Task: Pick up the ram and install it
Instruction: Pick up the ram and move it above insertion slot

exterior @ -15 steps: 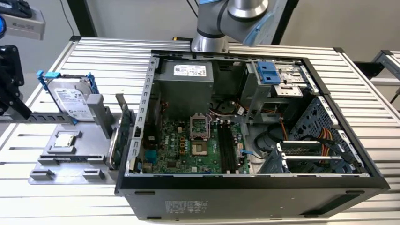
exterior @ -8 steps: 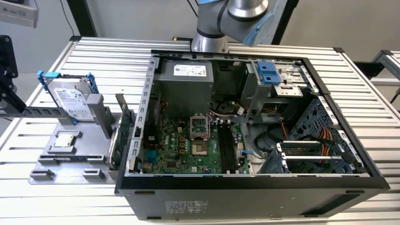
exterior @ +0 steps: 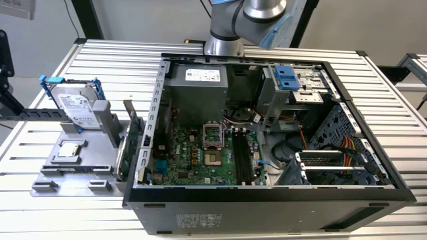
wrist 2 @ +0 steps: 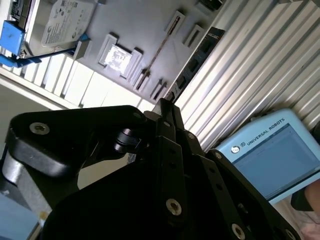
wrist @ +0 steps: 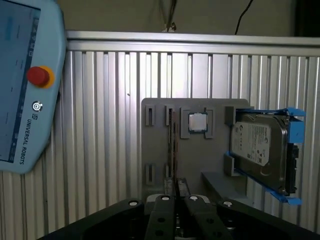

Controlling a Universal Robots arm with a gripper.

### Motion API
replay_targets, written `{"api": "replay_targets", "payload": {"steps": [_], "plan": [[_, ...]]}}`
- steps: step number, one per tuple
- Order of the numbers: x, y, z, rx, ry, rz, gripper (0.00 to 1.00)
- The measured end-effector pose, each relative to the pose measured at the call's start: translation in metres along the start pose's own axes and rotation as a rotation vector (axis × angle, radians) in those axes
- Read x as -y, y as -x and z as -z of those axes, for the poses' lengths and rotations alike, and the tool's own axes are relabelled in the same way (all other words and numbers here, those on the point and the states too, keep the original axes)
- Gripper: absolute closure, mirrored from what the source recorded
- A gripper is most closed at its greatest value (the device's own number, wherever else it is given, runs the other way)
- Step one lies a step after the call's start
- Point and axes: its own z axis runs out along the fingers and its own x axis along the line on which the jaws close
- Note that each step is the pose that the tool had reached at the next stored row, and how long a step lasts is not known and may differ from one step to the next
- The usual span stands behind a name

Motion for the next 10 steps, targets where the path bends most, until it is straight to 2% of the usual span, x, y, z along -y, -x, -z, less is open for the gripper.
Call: {"api": "replay_targets", "payload": {"steps": [10], "plan": [[0.0001, 0.0006, 0.0092, 0.0001, -0.0001, 0.0, 1.0]]}}
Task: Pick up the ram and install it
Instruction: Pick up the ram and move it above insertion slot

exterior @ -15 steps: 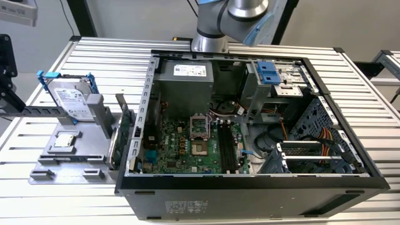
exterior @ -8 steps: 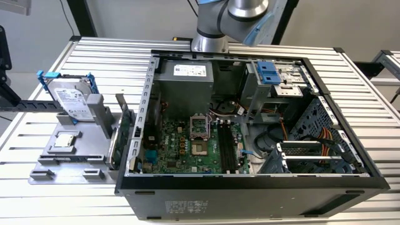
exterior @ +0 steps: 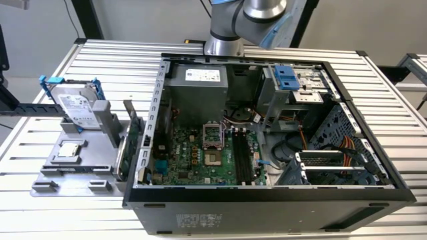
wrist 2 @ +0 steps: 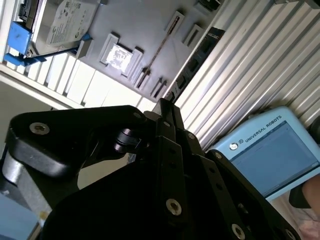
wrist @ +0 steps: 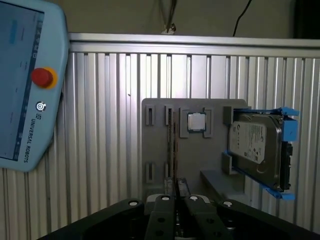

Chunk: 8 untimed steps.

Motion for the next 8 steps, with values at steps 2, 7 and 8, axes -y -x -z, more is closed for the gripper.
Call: {"api": "replay_targets", "payload": {"steps": [2, 7, 8], "plan": [[0.0, 0.0001, 0.0011, 0.0, 0.0001, 0.0, 1.0], [0.0, 0.0002, 0.0024, -0.0002, 0.0002, 0.0, 1.0], [0.0, 0.0002, 0.0024, 0.0, 0.0001, 0.0, 1.0]]}}
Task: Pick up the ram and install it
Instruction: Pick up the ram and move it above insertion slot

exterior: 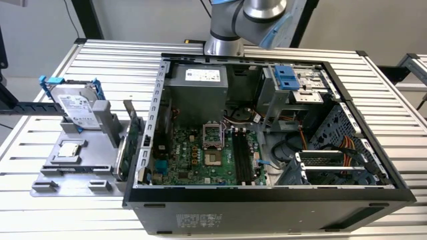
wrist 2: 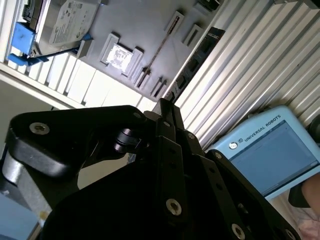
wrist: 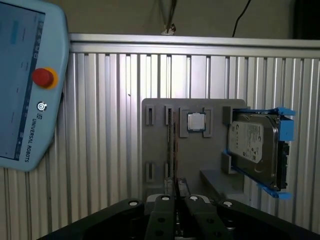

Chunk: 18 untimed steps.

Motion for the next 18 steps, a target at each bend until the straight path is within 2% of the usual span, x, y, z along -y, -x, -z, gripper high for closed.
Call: {"api": "replay_targets", "payload": {"steps": [15, 18], "plan": [[0.0001, 0.0003, 0.0042, 0.0, 0.0001, 0.0, 1.0], [0.0051, 0.0005, 0.0042, -0.0001, 0.0002, 0.0, 1.0]]}}
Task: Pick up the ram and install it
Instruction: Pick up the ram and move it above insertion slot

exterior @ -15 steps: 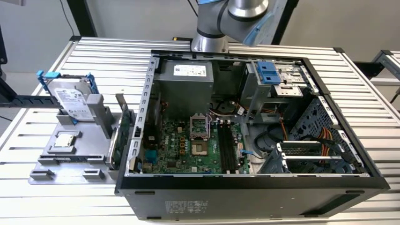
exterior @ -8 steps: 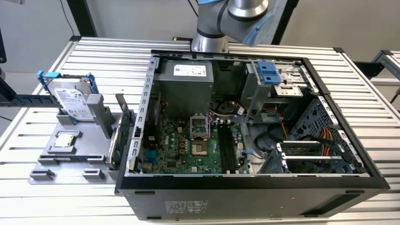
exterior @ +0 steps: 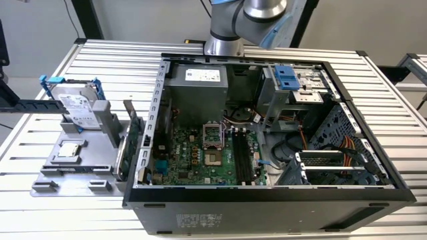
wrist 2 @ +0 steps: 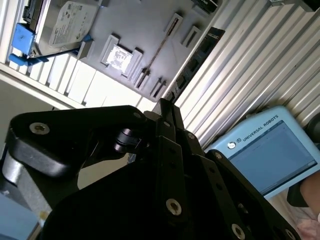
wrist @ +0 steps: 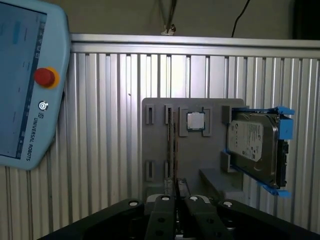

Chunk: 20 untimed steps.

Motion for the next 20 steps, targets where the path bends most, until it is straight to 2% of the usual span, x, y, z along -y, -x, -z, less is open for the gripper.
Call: {"api": "replay_targets", "payload": {"steps": [6, 20], "plan": [[0.0157, 0.0014, -0.0002, -0.0001, 0.0006, 0.0, 1.0], [0.0437, 0.004, -0.0007, -0.002, 0.0041, 0.0, 1.0]]}}
